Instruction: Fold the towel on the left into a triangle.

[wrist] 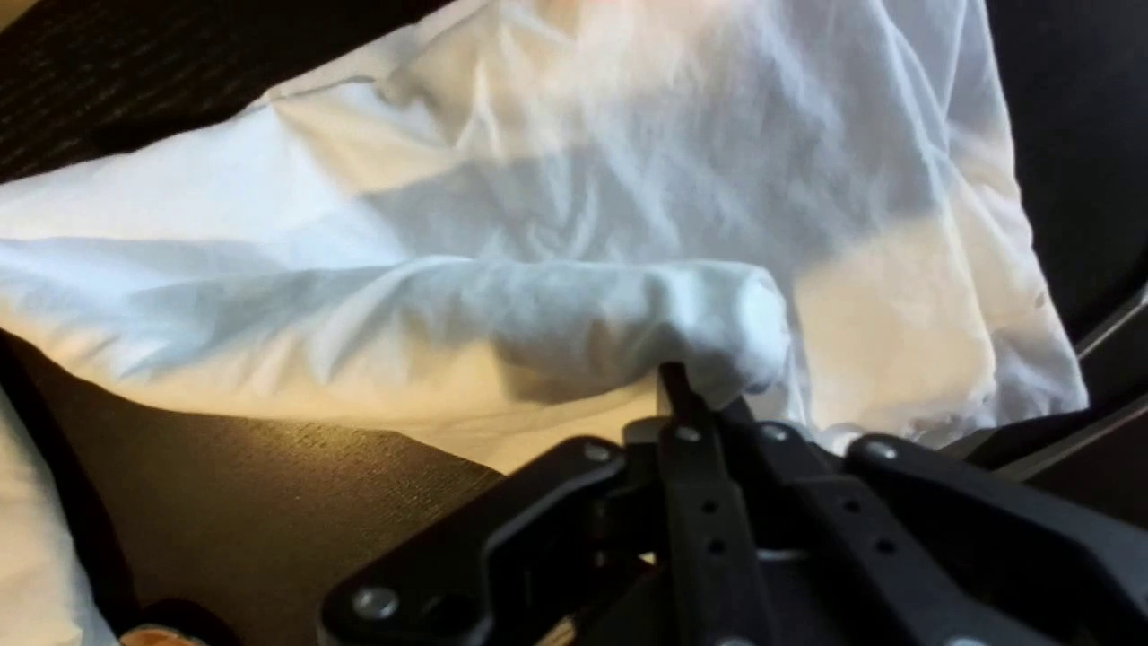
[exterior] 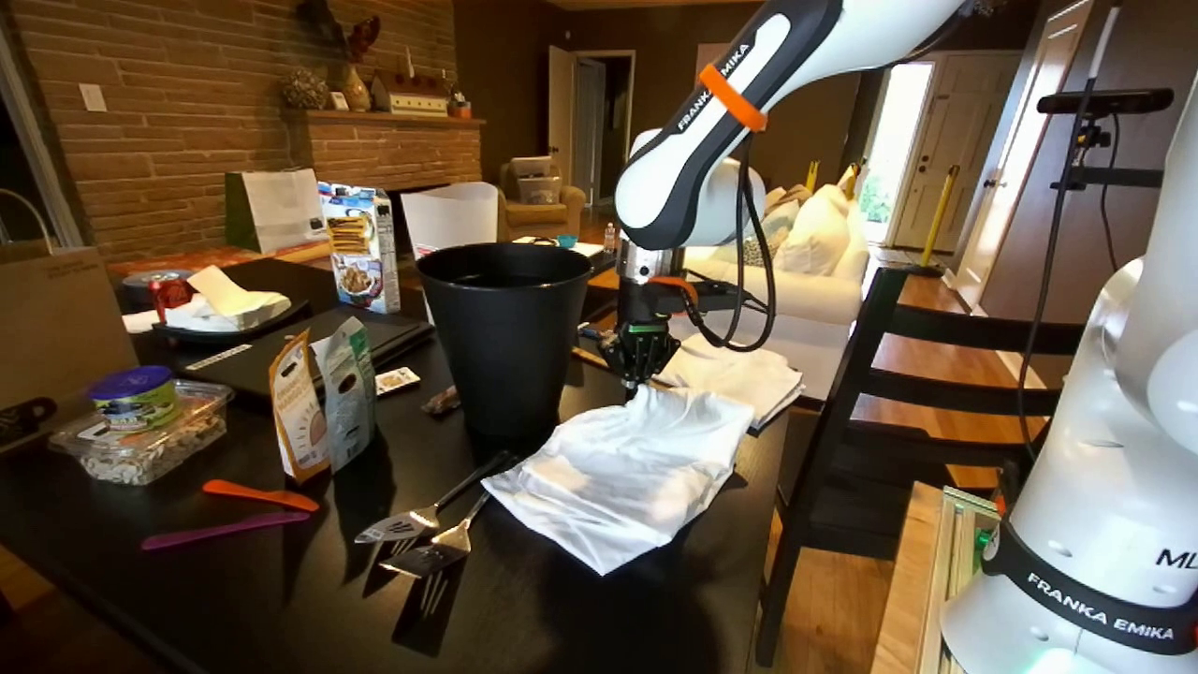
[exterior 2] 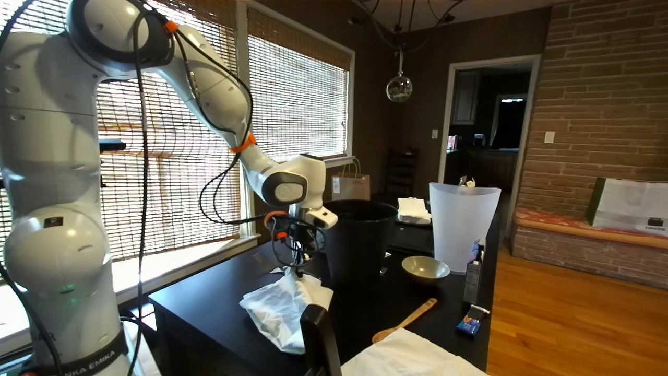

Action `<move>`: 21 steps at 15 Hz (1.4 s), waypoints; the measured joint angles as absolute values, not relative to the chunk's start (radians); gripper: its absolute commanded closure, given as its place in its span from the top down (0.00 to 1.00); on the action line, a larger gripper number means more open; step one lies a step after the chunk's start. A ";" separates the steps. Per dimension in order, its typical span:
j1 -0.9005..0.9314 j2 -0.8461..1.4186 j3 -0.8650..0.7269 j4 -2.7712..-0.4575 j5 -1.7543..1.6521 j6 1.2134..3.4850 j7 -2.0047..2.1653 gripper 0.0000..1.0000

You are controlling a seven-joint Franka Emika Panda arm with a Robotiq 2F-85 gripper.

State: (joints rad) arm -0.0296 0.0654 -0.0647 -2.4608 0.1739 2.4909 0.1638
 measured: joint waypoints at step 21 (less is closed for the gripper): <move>0.055 -0.039 0.018 -2.679 0.369 2.537 -0.213 0.01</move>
State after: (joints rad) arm 0.0548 -0.0388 0.0182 -2.6794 0.3694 2.5373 -0.2128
